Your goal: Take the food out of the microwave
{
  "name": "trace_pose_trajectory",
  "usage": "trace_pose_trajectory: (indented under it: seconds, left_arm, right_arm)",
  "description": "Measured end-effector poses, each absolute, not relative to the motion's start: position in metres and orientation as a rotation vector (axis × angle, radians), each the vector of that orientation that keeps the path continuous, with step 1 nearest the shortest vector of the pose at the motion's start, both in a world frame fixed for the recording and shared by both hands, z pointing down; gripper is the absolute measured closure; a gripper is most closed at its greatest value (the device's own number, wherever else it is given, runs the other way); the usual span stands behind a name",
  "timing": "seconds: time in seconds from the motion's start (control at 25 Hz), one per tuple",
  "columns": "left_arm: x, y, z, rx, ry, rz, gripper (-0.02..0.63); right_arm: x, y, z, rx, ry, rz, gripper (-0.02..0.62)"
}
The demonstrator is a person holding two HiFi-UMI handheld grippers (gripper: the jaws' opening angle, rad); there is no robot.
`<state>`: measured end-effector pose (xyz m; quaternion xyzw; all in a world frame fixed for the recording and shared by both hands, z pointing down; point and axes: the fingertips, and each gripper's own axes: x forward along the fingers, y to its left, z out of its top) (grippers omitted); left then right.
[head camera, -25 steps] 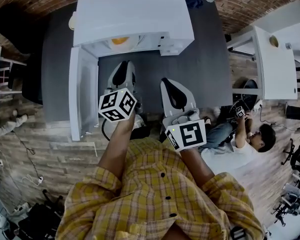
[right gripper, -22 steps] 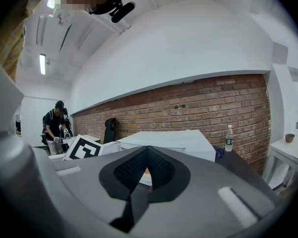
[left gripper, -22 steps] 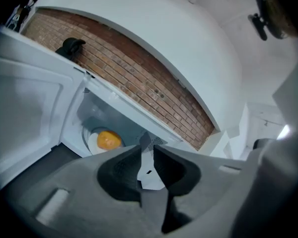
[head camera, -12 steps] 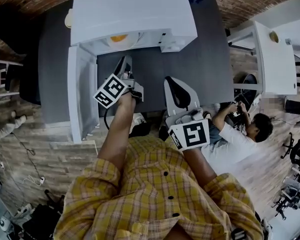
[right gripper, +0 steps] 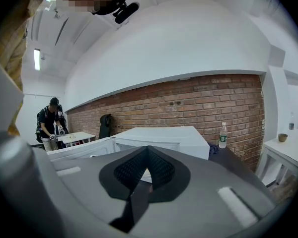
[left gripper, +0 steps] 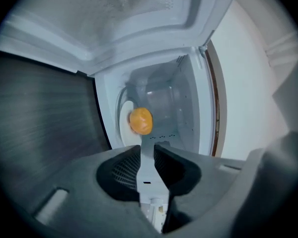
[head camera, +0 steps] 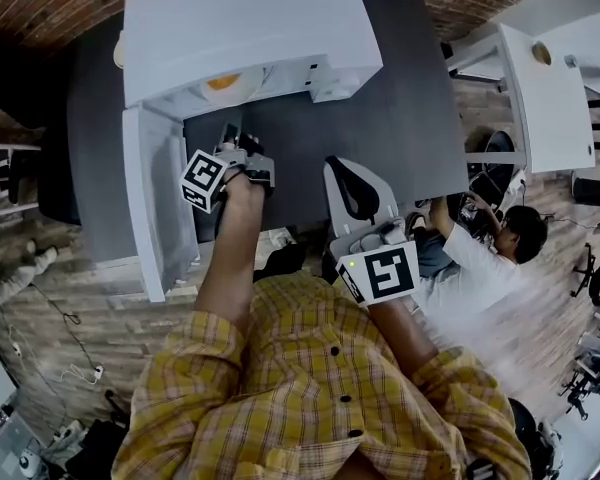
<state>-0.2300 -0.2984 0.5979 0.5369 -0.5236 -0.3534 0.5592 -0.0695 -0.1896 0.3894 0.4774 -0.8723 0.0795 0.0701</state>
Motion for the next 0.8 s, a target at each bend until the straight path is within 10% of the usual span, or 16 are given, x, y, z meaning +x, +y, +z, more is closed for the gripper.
trace_pose_trajectory:
  seconds: [0.8]
  left_arm:
    - [-0.241,-0.315,0.65,0.977,-1.202,-1.115,0.52]
  right_arm:
    - [-0.067,-0.193,0.401,1.44,-2.593,0.252,0.591]
